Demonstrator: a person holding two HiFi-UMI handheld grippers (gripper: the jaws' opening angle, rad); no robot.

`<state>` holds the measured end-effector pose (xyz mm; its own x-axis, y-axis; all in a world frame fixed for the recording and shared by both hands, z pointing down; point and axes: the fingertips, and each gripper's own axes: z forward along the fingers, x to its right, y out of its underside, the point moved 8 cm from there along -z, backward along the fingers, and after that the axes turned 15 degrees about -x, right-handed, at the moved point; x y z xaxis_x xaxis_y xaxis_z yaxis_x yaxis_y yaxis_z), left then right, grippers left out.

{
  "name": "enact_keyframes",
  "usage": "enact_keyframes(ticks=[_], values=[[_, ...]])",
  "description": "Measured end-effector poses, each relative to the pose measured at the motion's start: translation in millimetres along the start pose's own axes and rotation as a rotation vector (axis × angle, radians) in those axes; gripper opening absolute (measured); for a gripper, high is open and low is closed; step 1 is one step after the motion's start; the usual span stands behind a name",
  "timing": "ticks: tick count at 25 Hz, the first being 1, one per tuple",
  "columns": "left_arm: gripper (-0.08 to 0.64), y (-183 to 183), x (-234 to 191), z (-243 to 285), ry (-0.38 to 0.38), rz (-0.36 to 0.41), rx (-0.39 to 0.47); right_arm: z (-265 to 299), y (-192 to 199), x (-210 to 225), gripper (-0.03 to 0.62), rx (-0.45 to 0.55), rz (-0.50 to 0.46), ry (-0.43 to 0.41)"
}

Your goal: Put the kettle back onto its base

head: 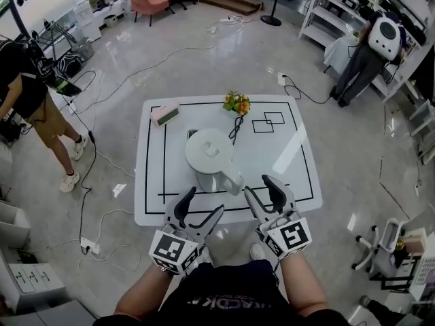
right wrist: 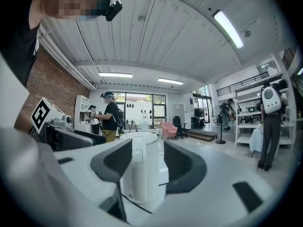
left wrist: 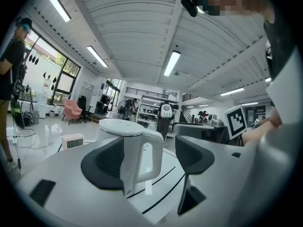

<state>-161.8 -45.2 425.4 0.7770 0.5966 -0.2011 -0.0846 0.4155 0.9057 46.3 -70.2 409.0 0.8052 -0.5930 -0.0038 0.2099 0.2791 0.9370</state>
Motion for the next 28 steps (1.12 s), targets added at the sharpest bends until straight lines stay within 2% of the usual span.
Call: enact_keyframes(ticks=[9, 16, 23, 26, 28], values=[[0.336, 0, 54, 30, -0.199, -0.061, 0.016, -13, 11, 55, 0.193, 0.014, -0.029, -0.216], [0.336, 3, 125, 54, -0.336, -0.106, 0.039, -44, 20, 95, 0.193, 0.041, -0.068, -0.378], [0.334, 8, 200, 45, -0.441, -0.156, 0.069, -90, 25, 103, 0.191, 0.027, -0.137, -0.513], [0.314, 14, 221, 37, -0.456, -0.155, 0.066, -102, 29, 99, 0.156, 0.03, -0.147, -0.533], [0.291, 18, 229, 29, -0.472, -0.155, 0.07, -107, 31, 93, 0.099, 0.035, -0.145, -0.54]])
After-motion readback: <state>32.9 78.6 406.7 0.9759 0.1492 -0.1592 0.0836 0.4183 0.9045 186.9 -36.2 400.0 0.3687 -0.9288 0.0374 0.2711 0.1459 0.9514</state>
